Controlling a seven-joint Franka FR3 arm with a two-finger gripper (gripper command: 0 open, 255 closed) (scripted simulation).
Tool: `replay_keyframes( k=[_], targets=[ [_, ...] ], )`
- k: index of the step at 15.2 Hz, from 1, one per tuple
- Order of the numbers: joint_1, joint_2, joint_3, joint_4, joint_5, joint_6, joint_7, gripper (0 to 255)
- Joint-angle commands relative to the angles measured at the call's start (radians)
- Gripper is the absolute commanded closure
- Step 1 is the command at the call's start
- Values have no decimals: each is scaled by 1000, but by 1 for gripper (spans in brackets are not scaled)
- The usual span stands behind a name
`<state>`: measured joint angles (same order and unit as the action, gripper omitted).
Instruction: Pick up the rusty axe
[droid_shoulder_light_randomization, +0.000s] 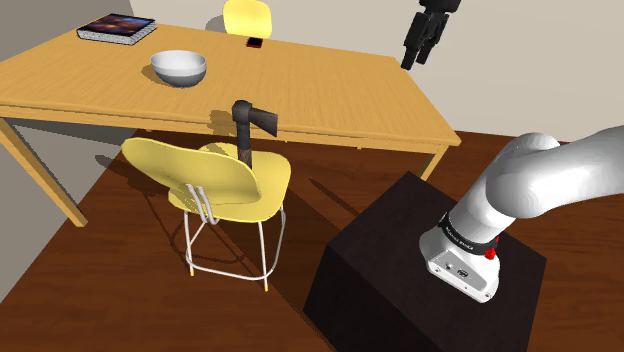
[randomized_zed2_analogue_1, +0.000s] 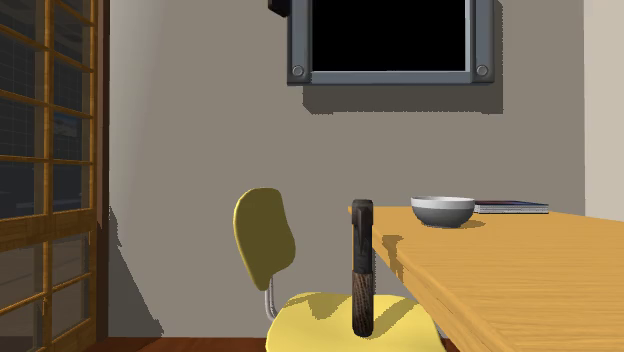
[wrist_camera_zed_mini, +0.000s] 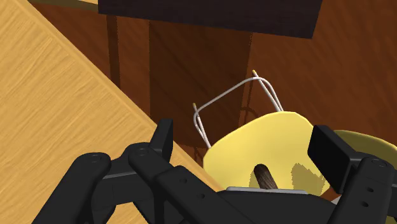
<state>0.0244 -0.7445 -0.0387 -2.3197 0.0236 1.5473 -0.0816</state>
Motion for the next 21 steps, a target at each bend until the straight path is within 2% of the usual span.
replay_keyframes(
  k=[1,11,21],
  targets=[
    [0,0,0,0,0,0,0,0],
    [45,298,93,57,37,259,78,0],
    [78,646,169,244,10,436,165,0]
  ],
)
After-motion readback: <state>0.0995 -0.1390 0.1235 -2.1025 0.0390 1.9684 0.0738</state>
